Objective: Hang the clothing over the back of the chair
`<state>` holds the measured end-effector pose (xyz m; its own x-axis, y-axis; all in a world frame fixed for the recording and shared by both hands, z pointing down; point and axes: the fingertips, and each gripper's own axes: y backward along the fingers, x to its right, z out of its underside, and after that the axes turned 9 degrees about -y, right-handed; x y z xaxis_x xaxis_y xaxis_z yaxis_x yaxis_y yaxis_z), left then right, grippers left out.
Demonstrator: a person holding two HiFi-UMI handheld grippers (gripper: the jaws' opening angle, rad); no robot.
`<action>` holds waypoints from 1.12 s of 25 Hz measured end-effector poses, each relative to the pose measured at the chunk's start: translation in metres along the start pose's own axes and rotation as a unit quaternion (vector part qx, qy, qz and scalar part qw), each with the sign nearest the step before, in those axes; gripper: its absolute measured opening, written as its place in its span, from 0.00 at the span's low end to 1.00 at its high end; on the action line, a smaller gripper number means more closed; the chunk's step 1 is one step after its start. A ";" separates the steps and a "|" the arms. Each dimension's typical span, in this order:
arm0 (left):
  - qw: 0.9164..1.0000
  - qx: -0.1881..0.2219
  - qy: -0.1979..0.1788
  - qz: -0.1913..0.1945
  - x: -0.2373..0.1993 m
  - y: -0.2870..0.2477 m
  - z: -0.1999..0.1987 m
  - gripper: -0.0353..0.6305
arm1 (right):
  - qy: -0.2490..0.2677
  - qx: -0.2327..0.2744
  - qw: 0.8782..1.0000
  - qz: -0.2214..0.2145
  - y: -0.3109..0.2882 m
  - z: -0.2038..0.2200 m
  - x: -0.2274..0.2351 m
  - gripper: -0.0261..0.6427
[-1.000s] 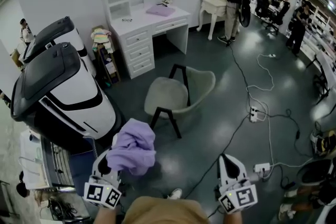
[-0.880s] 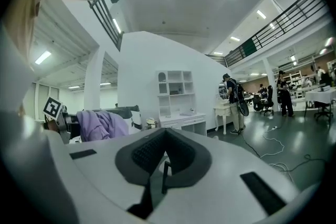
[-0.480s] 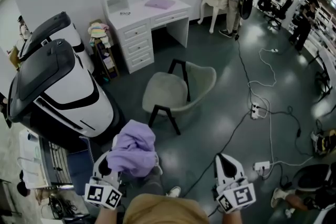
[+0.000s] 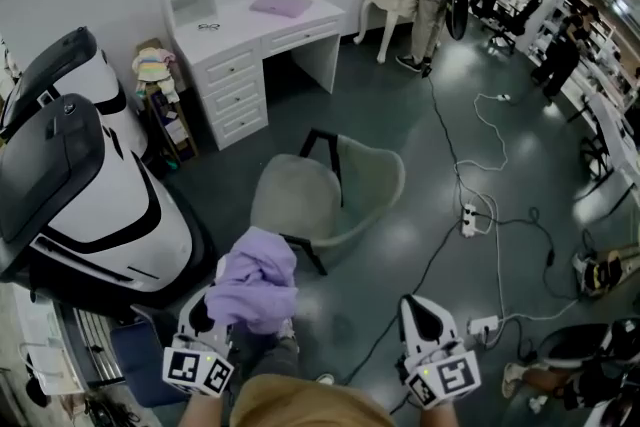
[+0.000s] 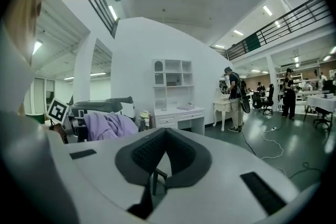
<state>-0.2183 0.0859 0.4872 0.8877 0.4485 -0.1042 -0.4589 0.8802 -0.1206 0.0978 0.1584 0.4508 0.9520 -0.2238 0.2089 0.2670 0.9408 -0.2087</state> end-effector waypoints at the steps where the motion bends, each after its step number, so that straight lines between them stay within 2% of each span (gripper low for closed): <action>1: 1.000 0.000 0.000 0.005 -0.012 -0.016 -0.003 0.13 | 0.004 -0.002 1.000 0.005 -0.018 -0.008 -0.001 0.04; 7: 0.999 0.007 0.006 0.045 -0.068 -0.094 -0.022 0.13 | 0.021 -0.001 0.999 0.032 -0.113 -0.043 -0.007 0.04; 12: 0.998 -0.003 0.017 0.065 -0.090 -0.137 -0.018 0.13 | 0.019 -0.013 0.998 0.055 -0.149 -0.045 -0.001 0.04; 18: 0.996 -0.023 0.033 0.078 -0.094 -0.173 -0.008 0.13 | 0.009 -0.012 0.996 0.087 -0.162 -0.051 0.024 0.05; 22: 0.995 -0.025 0.035 0.093 -0.081 -0.194 -0.011 0.13 | 0.004 -0.002 0.995 0.100 -0.164 -0.059 0.045 0.05; 28: 0.995 -0.012 0.029 0.090 -0.067 -0.227 -0.034 0.13 | -0.011 0.027 0.995 0.093 -0.175 -0.080 0.077 0.05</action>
<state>-0.1745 -0.1489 0.4884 0.7879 0.5883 -0.1822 -0.6116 0.7821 -0.1193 0.1366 -0.0444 0.4267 0.9803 -0.0397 0.1932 0.0778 0.9780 -0.1938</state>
